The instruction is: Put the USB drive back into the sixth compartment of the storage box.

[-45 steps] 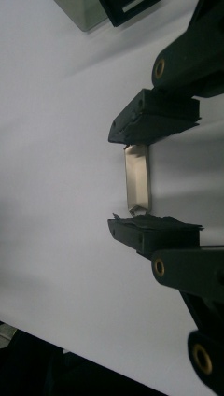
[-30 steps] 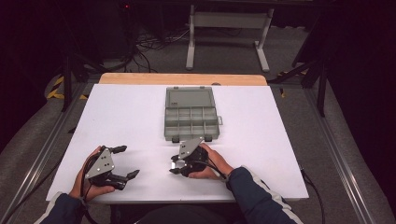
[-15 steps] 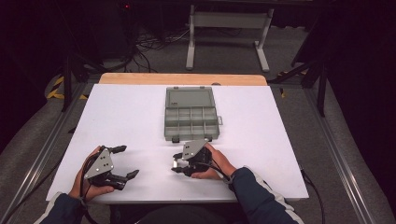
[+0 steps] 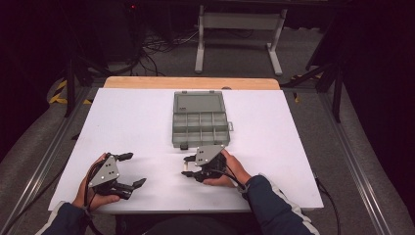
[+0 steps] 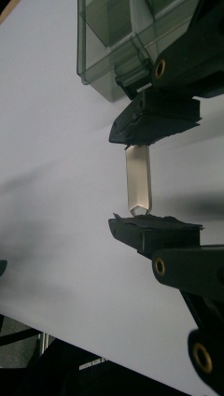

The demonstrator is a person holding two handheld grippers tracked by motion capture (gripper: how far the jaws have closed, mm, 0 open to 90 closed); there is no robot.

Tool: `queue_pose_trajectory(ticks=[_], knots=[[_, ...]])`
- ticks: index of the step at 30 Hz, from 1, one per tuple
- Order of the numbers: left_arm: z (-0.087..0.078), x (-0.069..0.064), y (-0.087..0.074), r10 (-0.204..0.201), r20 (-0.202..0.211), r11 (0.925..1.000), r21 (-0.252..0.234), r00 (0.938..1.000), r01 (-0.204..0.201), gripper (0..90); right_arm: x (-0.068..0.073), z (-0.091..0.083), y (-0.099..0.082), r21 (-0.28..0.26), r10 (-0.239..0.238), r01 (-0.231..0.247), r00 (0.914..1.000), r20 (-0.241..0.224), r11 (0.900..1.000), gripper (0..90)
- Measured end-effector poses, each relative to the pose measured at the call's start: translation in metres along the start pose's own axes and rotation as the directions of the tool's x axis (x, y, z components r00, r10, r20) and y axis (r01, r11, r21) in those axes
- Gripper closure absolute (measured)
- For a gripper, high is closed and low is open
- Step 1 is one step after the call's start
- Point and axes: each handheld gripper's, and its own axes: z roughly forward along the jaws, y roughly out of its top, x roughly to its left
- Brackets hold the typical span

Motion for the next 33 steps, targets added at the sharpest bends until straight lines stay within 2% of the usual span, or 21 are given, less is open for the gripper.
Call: queue_pose_trajectory(ticks=[9,22,33], knots=[[0.000,0.001,0.000,-0.004,0.002,1.0000,-0.005,1.0000,0.004,8.5,-0.001,-0.009,0.004,-0.026,-0.011,0.012,0.9990,0.043,0.9996,53.3],[0.001,0.005,0.001,-0.015,0.015,0.9995,-0.026,0.9998,0.016,8.6,-0.005,-0.021,0.006,-0.069,0.006,0.001,0.9939,0.110,0.9976,53.3],[0.001,0.004,0.001,-0.017,0.010,0.9996,-0.024,0.9998,0.017,8.6,-0.007,-0.026,0.008,-0.089,0.000,0.012,0.9912,0.132,0.9959,53.3]])
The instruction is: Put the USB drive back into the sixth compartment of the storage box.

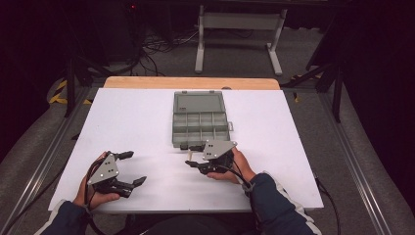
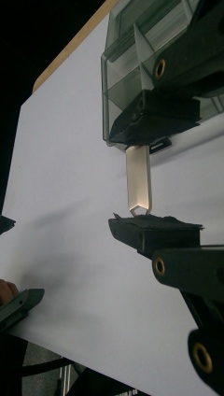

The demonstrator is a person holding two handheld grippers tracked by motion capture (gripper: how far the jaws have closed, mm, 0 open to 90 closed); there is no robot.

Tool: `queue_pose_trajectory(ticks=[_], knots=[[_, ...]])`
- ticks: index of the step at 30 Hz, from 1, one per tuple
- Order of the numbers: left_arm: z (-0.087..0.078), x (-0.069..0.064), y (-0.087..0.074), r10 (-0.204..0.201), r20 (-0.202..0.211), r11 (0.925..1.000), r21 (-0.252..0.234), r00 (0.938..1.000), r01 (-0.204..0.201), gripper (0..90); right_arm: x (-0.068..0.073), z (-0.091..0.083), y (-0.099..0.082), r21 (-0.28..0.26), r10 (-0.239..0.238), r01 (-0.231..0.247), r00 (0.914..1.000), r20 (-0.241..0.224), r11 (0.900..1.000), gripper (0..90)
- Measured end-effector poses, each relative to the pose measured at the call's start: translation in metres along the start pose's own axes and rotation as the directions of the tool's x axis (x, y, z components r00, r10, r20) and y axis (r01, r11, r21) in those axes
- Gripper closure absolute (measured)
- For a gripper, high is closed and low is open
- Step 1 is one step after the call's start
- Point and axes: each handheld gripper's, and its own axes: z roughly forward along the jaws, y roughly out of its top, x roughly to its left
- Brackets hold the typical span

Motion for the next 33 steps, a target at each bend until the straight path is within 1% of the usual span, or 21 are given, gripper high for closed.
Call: queue_pose_trajectory(ticks=[4,5,7,8,9,11,13,16,19,21,23,28,33], knots=[[0.001,0.001,0.002,-0.006,0.004,0.9999,-0.013,1.0000,0.006,8.7,-0.001,-0.001,0.000,-0.004,0.008,-0.007,0.9999,0.014,1.0000,53.3],[0.002,0.001,0.002,-0.007,0.012,0.9999,-0.015,0.9999,0.007,8.7,-0.001,-0.002,-0.001,-0.004,0.010,-0.010,0.9998,0.017,0.9999,53.3],[0.005,0.002,0.004,0.005,0.018,0.9999,-0.013,0.9998,-0.005,8.7,0.000,-0.004,-0.002,0.004,0.011,-0.011,0.9996,0.025,0.9999,53.3],[0.005,0.002,0.004,0.005,0.018,0.9999,-0.013,0.9998,-0.005,8.7,0.000,-0.005,-0.003,0.005,0.012,-0.012,0.9994,0.032,0.9999,53.3],[0.007,0.003,0.004,0.002,0.027,0.9998,-0.021,0.9996,-0.002,8.7,0.000,-0.008,-0.004,0.006,0.018,-0.018,0.9991,0.037,0.9998,53.3],[0.009,0.004,0.005,0.003,0.034,0.9999,-0.016,0.9994,-0.002,8.7,-0.001,-0.009,-0.004,0.007,0.017,-0.018,0.9990,0.041,0.9998,53.3],[0.009,0.004,0.005,0.001,0.037,0.9998,-0.018,0.9993,-0.001,8.7,-0.003,-0.011,-0.005,0.002,0.027,-0.027,0.9985,0.046,0.9996,53.3],[0.008,0.003,0.004,-0.001,0.036,0.9999,-0.016,0.9993,0.002,8.7,-0.005,-0.011,-0.005,-0.004,0.032,-0.032,0.9979,0.056,0.9995,53.3],[0.004,0.001,0.003,-0.005,0.029,0.9997,-0.022,0.9996,0.006,8.7,-0.005,-0.011,-0.002,-0.009,0.024,-0.024,0.9980,0.058,0.9997,53.3],[0.003,0.001,0.003,0.002,0.025,0.9998,-0.017,0.9997,-0.001,8.7,-0.005,-0.010,-0.001,-0.012,0.023,-0.022,0.9982,0.056,0.9997,53.2],[0.002,0.001,0.003,-0.004,0.022,0.9998,-0.019,0.9998,0.004,8.7,-0.005,-0.009,-0.001,-0.010,0.016,-0.016,0.9983,0.056,0.9998,53.3],[0.003,0.002,0.003,-0.004,0.023,0.9997,-0.023,0.9997,0.004,8.7,-0.006,-0.007,-0.002,-0.010,0.020,-0.020,0.9983,0.055,0.9998,53.3],[0.003,0.003,0.003,-0.007,0.027,0.9997,-0.022,0.9996,0.008,8.7,-0.008,-0.008,-0.003,-0.012,0.026,-0.026,0.9974,0.066,0.9996,53.3]])
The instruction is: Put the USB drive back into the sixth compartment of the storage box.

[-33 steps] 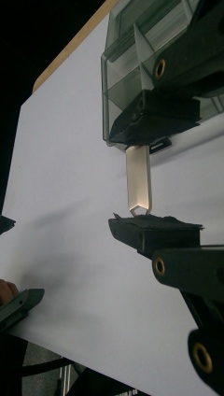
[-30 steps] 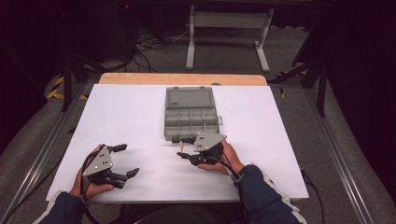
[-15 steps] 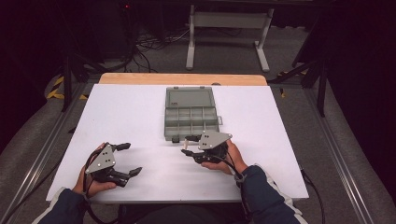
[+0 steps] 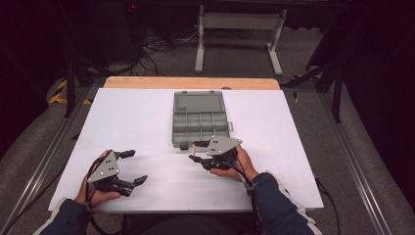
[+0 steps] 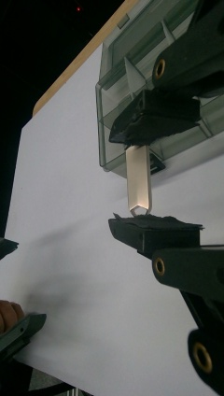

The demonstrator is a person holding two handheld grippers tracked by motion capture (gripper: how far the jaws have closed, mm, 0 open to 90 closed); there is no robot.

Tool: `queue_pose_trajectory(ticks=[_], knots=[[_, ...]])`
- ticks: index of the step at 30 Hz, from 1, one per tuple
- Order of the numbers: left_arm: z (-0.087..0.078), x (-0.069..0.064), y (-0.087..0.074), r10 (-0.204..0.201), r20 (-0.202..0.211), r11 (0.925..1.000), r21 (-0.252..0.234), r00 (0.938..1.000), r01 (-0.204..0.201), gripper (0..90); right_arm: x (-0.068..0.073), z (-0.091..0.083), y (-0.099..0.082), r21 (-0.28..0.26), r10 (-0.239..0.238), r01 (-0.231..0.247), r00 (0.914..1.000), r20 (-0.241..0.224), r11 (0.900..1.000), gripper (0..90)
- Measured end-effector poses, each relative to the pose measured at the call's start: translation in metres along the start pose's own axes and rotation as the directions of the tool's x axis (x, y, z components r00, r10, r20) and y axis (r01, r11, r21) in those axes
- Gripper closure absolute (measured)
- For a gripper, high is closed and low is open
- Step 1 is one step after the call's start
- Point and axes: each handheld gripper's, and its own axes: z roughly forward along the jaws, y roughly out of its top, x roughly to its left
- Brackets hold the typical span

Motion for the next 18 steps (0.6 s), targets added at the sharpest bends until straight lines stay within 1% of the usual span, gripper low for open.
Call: queue_pose_trajectory(ticks=[5,8,11,15,18], knots=[[0.000,0.000,0.000,0.004,-0.004,1.0000,-0.002,1.0000,-0.004,8.6,-0.004,-0.001,0.000,-0.001,0.001,-0.001,0.9998,0.021,1.0000,53.2],[-0.001,-0.002,-0.001,0.003,-0.004,1.0000,0.002,1.0000,-0.003,8.6,-0.007,0.000,0.001,-0.008,0.010,-0.010,0.9997,0.023,0.9999,53.3],[-0.003,-0.002,-0.001,-0.001,-0.009,1.0000,0.000,1.0000,0.001,8.7,-0.011,0.002,0.002,-0.008,0.008,-0.008,0.9994,0.033,0.9999,53.3],[-0.004,-0.001,-0.002,-0.003,-0.010,1.0000,0.001,0.9999,0.003,8.7,-0.018,0.006,0.001,-0.009,0.027,-0.026,0.9987,0.043,0.9996,53.3],[-0.004,-0.001,-0.001,-0.003,-0.009,1.0000,-0.001,1.0000,0.003,8.7,-0.021,0.008,0.000,-0.002,0.028,-0.028,0.9983,0.052,0.9996,53.3]])
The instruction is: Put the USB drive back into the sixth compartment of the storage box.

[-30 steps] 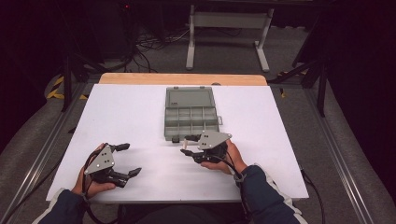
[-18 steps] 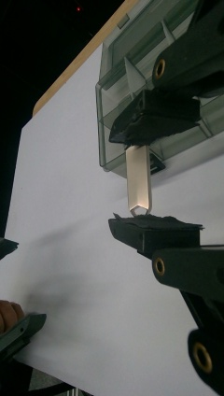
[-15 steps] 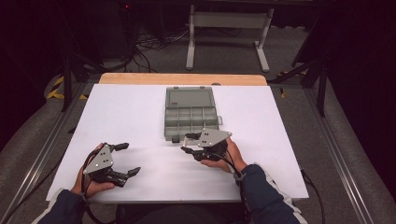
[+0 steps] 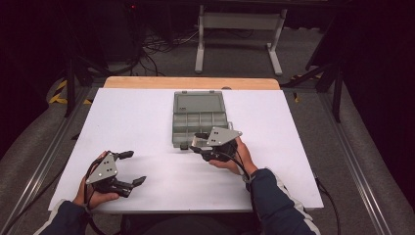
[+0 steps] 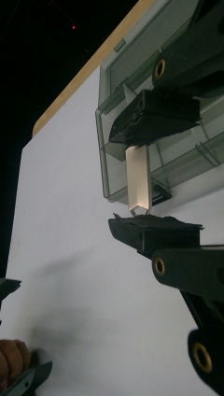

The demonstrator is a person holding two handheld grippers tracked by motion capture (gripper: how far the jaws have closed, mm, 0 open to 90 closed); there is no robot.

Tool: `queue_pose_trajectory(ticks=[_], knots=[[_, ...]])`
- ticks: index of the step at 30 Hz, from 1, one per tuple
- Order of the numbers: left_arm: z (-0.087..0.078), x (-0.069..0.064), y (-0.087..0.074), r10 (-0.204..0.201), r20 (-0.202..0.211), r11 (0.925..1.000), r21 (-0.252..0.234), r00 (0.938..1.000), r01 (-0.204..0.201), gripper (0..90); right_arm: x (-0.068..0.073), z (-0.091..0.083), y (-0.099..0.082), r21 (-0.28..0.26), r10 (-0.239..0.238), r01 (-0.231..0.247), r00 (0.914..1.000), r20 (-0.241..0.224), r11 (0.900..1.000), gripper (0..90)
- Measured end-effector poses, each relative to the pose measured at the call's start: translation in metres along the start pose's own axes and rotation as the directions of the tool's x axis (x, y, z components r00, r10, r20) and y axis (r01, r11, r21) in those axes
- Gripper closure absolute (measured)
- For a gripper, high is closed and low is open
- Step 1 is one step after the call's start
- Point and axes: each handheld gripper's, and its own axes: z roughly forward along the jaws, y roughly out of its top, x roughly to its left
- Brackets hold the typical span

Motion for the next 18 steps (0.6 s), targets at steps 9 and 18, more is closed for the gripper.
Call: queue_pose_trajectory(ticks=[9,18], knots=[[0.006,0.000,0.002,0.011,0.014,0.9999,0.004,0.9998,-0.011,8.7,-0.017,0.006,-0.006,0.030,0.026,-0.028,0.9983,0.053,0.9992,53.2],[0.004,-0.002,0.001,0.014,0.011,0.9999,0.007,0.9998,-0.014,8.7,-0.027,0.018,-0.007,0.042,0.054,-0.057,0.9955,0.078,0.9975,53.2]])
